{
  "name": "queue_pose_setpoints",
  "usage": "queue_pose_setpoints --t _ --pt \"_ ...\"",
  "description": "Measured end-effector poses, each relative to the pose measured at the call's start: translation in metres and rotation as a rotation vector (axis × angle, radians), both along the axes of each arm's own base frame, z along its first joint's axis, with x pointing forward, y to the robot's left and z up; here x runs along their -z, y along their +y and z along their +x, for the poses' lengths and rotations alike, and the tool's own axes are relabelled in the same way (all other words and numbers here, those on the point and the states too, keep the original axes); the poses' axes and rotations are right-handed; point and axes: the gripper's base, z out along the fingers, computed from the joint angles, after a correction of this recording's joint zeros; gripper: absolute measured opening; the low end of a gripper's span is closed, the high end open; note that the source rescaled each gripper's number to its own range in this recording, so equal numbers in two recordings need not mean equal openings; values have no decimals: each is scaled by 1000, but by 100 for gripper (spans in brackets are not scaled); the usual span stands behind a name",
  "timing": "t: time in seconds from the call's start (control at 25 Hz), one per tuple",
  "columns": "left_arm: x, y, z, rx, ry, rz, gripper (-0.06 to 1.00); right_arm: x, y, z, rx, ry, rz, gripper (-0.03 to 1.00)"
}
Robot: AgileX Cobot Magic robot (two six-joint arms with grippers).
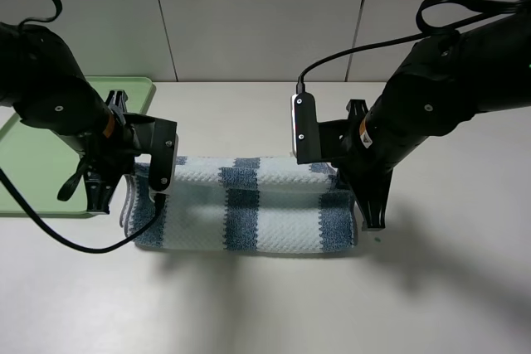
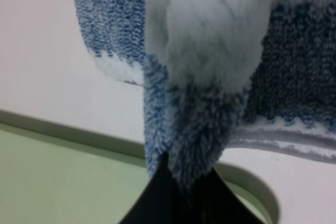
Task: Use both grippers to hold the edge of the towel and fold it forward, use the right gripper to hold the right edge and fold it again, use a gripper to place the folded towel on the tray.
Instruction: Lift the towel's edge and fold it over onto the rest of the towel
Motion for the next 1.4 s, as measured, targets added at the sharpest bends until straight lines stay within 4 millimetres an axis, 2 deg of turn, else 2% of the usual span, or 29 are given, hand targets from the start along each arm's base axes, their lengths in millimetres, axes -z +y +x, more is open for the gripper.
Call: queue_pose_setpoints --t 0.08,0.16,0.28,0.36,0.44,0.48,0.52,0.6,0.68,0.72,0.8,1.0,1.4 --pt "0 0 0 0 0 0 0 0 0 0 0 0 -1 1" --pt "0 0 0 0 -1 -1 1 0 0 0 0 2 -3 10" --pt "0 0 0 1 0 2 4 0 -1 0 0 5 -7 38" --pt "0 0 0 2 -1 4 9 0 -1 0 0 5 -7 65" --pt "0 0 0 2 0 6 19 0 -1 0 -2 4 -9 86" --pt "0 1 0 2 1 8 25 0 -1 0 -2 4 -9 92" --pt "0 1 0 2 1 8 25 0 -1 0 -2 4 -9 92" --pt "0 1 0 -17 3 -3 53 0 -1 0 -2 4 -9 97" --pt "0 0 0 -43 0 -25 72 0 -1 0 -2 4 -9 99" --pt "0 -1 0 -55 -6 -40 81 0 -1 0 -2 4 -9 99" --pt "0 -2 1 -69 -16 -63 91 0 -1 0 -2 4 -9 100" --pt "0 -4 2 -73 -25 -80 98 0 -1 0 -2 4 -9 100" --pt "0 -5 2 -69 -31 -91 99 0 -1 0 25 7 -1 100"
